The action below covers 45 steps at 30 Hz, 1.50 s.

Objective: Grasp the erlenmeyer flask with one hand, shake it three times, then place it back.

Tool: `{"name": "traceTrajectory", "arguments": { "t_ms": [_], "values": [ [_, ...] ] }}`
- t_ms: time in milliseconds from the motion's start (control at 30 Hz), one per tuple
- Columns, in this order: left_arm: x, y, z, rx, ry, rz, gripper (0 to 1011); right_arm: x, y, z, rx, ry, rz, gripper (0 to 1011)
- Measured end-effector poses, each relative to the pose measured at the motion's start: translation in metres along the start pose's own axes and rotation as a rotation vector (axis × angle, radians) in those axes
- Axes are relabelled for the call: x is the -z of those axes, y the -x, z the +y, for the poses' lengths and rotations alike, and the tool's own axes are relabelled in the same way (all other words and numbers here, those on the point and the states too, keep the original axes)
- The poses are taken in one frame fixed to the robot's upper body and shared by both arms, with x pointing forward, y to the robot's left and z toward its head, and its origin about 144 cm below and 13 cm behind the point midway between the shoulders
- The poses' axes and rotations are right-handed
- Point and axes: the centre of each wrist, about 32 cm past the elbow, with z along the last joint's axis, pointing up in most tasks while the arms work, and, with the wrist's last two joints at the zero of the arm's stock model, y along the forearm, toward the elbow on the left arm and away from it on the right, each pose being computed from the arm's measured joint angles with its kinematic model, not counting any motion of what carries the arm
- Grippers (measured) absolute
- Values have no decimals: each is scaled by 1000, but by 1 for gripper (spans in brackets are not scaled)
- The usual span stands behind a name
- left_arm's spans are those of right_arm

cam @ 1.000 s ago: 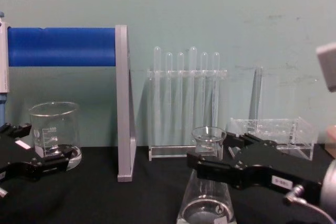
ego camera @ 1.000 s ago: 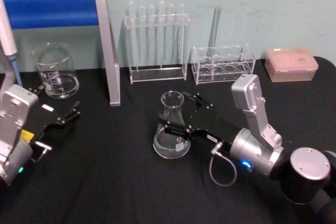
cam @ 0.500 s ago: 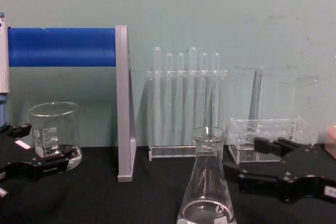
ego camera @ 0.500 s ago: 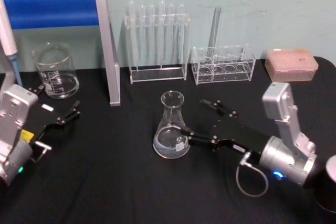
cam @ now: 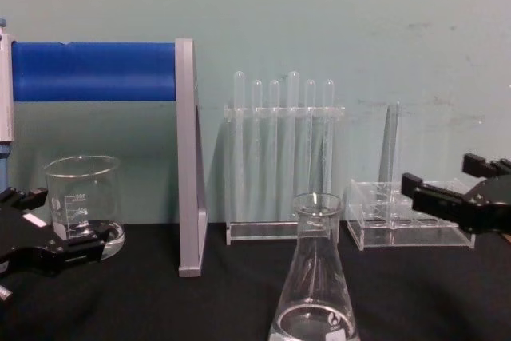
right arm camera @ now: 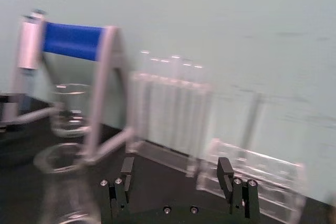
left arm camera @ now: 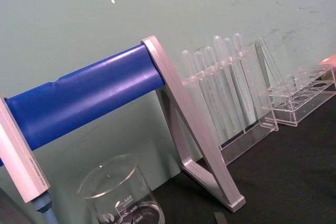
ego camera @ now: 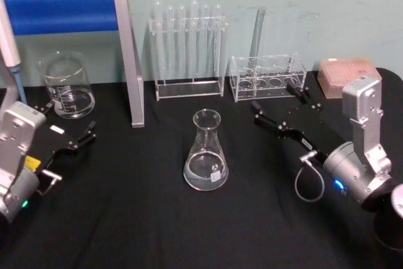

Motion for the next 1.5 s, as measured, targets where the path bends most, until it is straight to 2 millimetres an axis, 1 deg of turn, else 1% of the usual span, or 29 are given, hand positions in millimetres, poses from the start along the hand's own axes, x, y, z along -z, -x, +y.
{"name": "traceTrajectory", "arguments": {
  "t_ms": [200,300,500,633,1500],
  "values": [
    [0,0,0,0,0,0,1001,12,4,15,161,31,-61,1003],
    [0,0,0,0,0,0,1001,19,4,20,210,53,-97,1003],
    [0,0,0,0,0,0,1001,29,5,25,249,85,-188,1003],
    [0,0,0,0,0,0,1001,33,5,25,254,97,-211,1003],
    [0,0,0,0,0,0,1001,32,5,25,256,95,-208,1003]
  ]
}}
